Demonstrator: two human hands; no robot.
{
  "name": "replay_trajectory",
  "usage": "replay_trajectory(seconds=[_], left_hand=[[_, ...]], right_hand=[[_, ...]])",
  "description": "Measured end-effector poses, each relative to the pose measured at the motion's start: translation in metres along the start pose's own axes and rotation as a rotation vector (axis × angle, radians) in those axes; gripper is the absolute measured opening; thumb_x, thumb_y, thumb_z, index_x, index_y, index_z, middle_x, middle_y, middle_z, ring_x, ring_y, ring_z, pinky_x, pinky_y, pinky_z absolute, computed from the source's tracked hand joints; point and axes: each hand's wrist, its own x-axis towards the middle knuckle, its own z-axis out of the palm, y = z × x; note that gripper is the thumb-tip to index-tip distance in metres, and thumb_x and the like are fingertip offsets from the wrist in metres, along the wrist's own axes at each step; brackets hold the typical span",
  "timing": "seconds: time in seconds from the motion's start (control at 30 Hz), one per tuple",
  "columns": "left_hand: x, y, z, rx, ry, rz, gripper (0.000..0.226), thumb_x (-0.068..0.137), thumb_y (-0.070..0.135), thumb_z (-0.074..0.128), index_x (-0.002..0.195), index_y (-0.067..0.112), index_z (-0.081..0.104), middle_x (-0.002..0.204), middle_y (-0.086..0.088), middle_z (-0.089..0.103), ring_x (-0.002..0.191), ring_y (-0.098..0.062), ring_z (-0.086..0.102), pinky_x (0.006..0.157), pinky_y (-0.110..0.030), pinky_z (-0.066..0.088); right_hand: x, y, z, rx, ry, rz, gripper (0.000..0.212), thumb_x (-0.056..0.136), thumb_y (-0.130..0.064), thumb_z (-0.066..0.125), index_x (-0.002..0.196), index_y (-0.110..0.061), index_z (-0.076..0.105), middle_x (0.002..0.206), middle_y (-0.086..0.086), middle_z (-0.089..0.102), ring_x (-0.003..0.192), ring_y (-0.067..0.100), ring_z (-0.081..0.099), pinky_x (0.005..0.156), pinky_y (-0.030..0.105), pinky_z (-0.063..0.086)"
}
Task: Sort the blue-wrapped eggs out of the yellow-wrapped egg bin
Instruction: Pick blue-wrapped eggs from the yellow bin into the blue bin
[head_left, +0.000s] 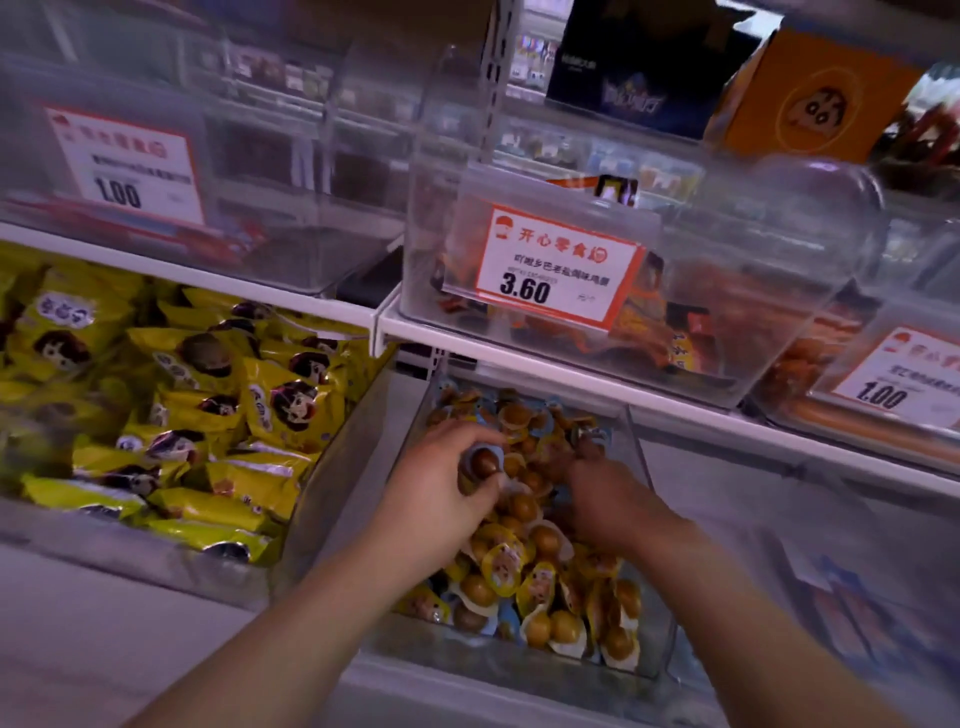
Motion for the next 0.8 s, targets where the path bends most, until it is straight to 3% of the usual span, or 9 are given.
replay_trajectory(seconds=[0.1, 0.17, 0.27, 0.37, 0.43, 0.5, 0.6, 0.7, 0.8], left_hand=[[-0.002, 0.002, -0.004, -0.079, 0.019, -0.037, 0.031, 0.083, 0.025, 0.077, 0.112, 0.03, 0.068, 0.103, 0.021, 0.059, 0.094, 0.003, 0.056, 0.077, -0.001, 0.037], [-0.004, 0.002, -0.007, -0.098, 0.023, -0.043, 0.031, 0.083, 0.026, 0.077, 0.112, 0.031, 0.067, 0.104, 0.019, 0.061, 0.095, 0.003, 0.057, 0.076, -0.003, 0.039], [-0.006, 0.001, -0.009, -0.102, 0.034, -0.051, 0.031, 0.084, 0.031, 0.076, 0.114, 0.034, 0.066, 0.105, 0.019, 0.063, 0.096, 0.002, 0.057, 0.077, -0.007, 0.042], [-0.007, 0.005, -0.009, -0.113, 0.06, -0.061, 0.032, 0.088, 0.042, 0.07, 0.12, 0.04, 0.062, 0.104, 0.025, 0.061, 0.098, 0.007, 0.056, 0.076, -0.005, 0.043], [-0.009, 0.012, -0.006, -0.128, 0.096, -0.05, 0.035, 0.092, 0.054, 0.06, 0.125, 0.044, 0.057, 0.106, 0.032, 0.06, 0.102, 0.012, 0.055, 0.077, -0.006, 0.044], [-0.012, 0.022, 0.002, -0.13, 0.12, -0.005, 0.039, 0.094, 0.061, 0.051, 0.13, 0.047, 0.053, 0.113, 0.028, 0.064, 0.107, 0.01, 0.057, 0.083, -0.012, 0.047], [-0.018, 0.039, 0.024, -0.099, 0.064, 0.083, 0.04, 0.095, 0.058, 0.048, 0.131, 0.043, 0.056, 0.115, 0.021, 0.067, 0.11, 0.003, 0.058, 0.093, -0.025, 0.048], [-0.019, 0.052, 0.045, -0.106, -0.03, 0.126, 0.041, 0.096, 0.049, 0.048, 0.134, 0.037, 0.058, 0.132, 0.019, 0.06, 0.125, 0.0, 0.051, 0.107, -0.028, 0.04], [-0.016, 0.063, 0.062, -0.035, -0.173, 0.262, 0.046, 0.102, 0.051, 0.034, 0.145, 0.037, 0.042, 0.154, 0.019, 0.038, 0.145, 0.0, 0.025, 0.119, -0.028, 0.023]], right_hand=[[-0.005, -0.003, -0.003, 0.071, 0.025, -0.041, 0.042, 0.083, -0.037, 0.073, 0.124, -0.037, 0.066, 0.121, 0.004, 0.063, 0.11, 0.026, 0.063, 0.088, 0.026, 0.052], [-0.008, -0.005, -0.015, 0.277, 0.08, -0.02, 0.032, 0.079, -0.026, 0.079, 0.11, -0.03, 0.074, 0.108, -0.006, 0.069, 0.105, 0.017, 0.066, 0.078, 0.016, 0.049], [-0.014, -0.009, -0.037, 0.601, 0.258, 0.112, 0.028, 0.08, -0.012, 0.081, 0.107, -0.017, 0.073, 0.1, -0.004, 0.072, 0.088, 0.006, 0.069, 0.07, 0.014, 0.048], [-0.037, -0.022, -0.049, 1.34, 0.281, 0.208, 0.021, 0.081, -0.009, 0.076, 0.1, -0.007, 0.068, 0.085, 0.006, 0.067, 0.061, 0.015, 0.059, 0.053, 0.025, 0.048], [-0.055, -0.034, -0.049, 1.767, 0.164, 0.294, 0.028, 0.082, -0.016, 0.069, 0.106, -0.003, 0.065, 0.084, 0.012, 0.06, 0.056, 0.017, 0.051, 0.045, 0.026, 0.044], [-0.07, -0.047, -0.046, 2.04, 0.012, 0.377, 0.024, 0.087, -0.018, 0.057, 0.105, -0.003, 0.06, 0.081, 0.015, 0.055, 0.053, 0.019, 0.05, 0.036, 0.024, 0.038], [-0.085, -0.065, -0.039, 2.215, -0.116, 0.338, 0.03, 0.09, -0.024, 0.048, 0.096, -0.002, 0.068, 0.078, 0.012, 0.065, 0.057, 0.022, 0.06, 0.033, 0.024, 0.038], [-0.096, -0.06, -0.036, 2.243, -0.057, 0.282, 0.035, 0.096, -0.033, 0.052, 0.104, -0.011, 0.077, 0.099, 0.009, 0.075, 0.074, 0.018, 0.074, 0.044, 0.026, 0.051], [-0.109, -0.035, -0.039, 2.103, 0.028, 0.283, 0.038, 0.084, -0.036, 0.068, 0.116, -0.016, 0.071, 0.082, -0.001, 0.066, 0.056, 0.008, 0.058, 0.035, 0.019, 0.036]])
